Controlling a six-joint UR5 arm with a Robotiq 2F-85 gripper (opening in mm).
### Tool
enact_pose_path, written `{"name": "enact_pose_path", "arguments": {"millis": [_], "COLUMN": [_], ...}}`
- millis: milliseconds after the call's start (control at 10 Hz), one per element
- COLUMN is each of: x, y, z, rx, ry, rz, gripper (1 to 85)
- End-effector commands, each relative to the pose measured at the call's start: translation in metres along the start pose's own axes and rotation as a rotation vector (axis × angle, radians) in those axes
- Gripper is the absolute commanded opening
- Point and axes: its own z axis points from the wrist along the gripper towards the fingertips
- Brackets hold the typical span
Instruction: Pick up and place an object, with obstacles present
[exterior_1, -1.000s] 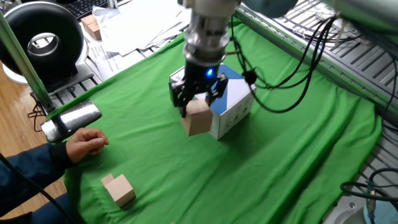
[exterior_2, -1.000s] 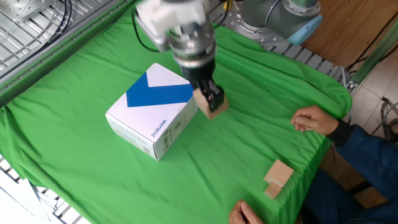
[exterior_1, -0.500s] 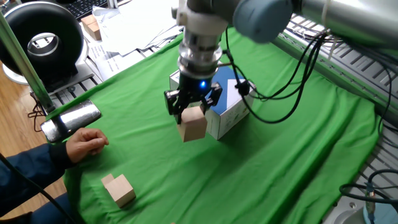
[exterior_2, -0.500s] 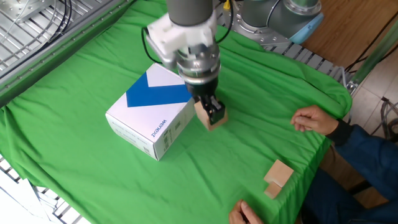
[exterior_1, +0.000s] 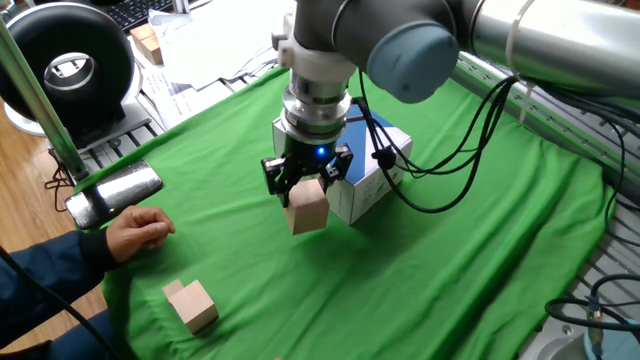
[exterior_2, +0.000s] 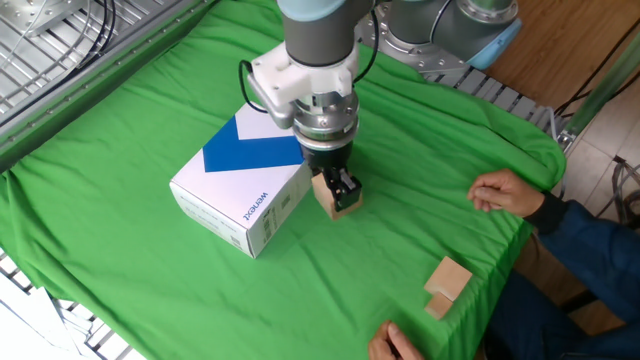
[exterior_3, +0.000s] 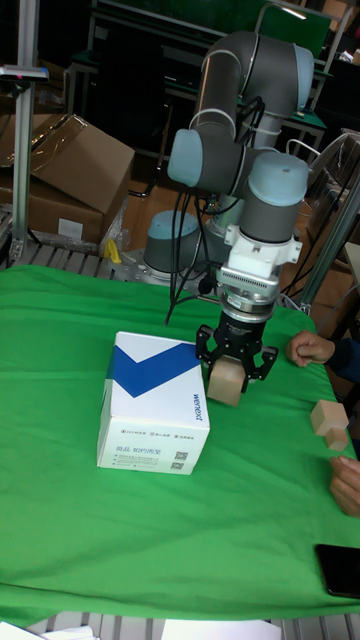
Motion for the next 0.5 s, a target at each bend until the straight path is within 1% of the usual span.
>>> {"name": "enact_pose_path", "arguments": {"millis": [0,100,200,400], "x": [-0.0017,-0.0026,-0.0016,0.003], "y": [-0.0041,-0.0063,-0.0064,-0.0075], "z": [0.003,0.0025,0.0008,-0.0018], "rx": [0.018,0.027,0.028,0.031], "ry": [-0.012,-0.019,-0.021,-0.008], "rz": [0.012,0.012,0.01,0.01], "gripper": [1.0,1.0,1.0,1.0]}}
